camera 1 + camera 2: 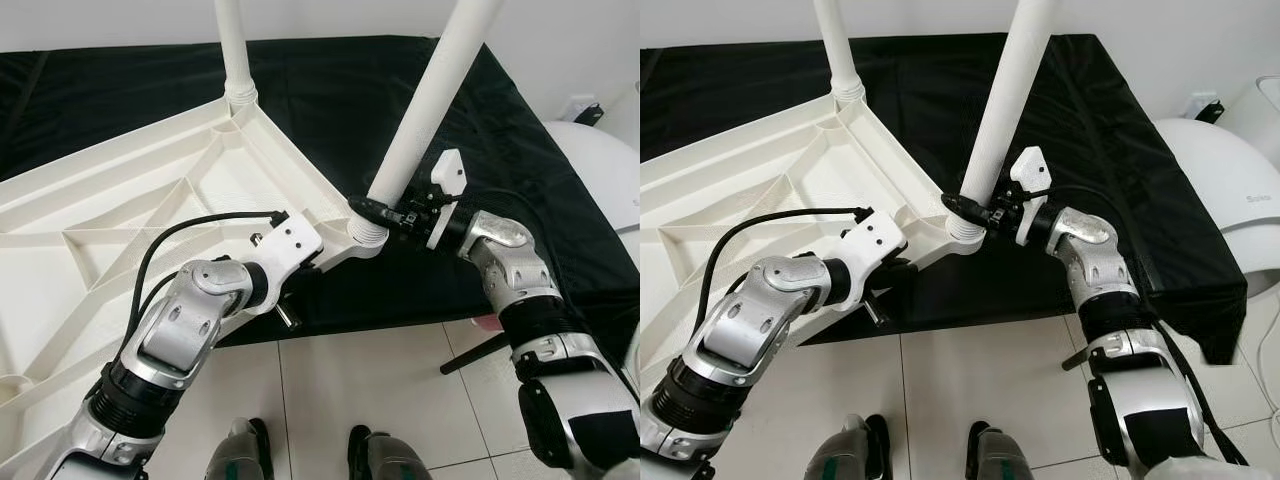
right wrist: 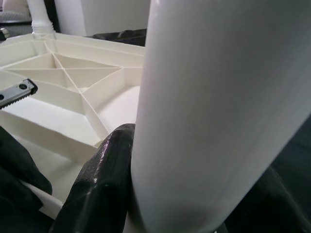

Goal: Building children table

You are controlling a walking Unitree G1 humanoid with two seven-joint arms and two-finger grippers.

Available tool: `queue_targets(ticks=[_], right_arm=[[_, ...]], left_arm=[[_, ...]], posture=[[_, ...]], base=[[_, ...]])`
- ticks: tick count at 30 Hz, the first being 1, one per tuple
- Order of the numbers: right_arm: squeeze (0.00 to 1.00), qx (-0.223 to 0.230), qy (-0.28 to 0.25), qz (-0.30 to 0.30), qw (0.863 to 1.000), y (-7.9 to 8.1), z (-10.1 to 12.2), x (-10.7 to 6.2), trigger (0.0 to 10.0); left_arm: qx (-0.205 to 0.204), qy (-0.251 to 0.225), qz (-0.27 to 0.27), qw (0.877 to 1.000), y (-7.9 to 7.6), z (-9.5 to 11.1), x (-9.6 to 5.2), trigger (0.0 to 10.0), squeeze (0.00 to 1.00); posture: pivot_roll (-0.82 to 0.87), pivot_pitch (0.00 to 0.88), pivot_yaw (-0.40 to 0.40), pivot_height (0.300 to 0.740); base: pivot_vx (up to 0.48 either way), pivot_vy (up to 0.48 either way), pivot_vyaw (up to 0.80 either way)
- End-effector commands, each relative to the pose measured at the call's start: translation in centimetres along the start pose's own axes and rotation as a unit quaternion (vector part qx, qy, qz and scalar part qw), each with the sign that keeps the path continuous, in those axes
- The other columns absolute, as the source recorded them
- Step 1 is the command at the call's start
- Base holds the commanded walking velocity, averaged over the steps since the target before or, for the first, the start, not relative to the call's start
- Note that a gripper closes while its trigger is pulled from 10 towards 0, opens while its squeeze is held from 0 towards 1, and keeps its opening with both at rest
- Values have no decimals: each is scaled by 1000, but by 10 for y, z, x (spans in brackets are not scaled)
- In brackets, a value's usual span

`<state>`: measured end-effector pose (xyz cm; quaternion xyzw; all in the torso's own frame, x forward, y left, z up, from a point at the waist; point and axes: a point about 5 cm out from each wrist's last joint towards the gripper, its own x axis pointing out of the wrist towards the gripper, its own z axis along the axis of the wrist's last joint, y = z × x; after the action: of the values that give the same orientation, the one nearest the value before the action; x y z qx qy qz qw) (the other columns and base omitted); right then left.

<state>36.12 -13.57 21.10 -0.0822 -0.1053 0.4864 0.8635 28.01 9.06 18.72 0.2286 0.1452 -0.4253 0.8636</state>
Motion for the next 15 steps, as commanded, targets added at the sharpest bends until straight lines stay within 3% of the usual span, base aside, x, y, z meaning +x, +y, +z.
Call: queue_targets(ticks=[1, 15], right_arm=[[0, -1, 21, 6, 1000, 0, -7, -3, 10000], [0, -9, 23, 30, 999, 15, -21, 0, 10000]], left_arm=[[12, -23, 30, 999, 0, 9, -4, 10000, 0], [13, -25, 29, 999, -1, 10, -3, 10000, 0]], posture=[[-64, 206, -39, 740], [-69, 197, -35, 740]], base=[[0, 0, 0], [0, 0, 0]])
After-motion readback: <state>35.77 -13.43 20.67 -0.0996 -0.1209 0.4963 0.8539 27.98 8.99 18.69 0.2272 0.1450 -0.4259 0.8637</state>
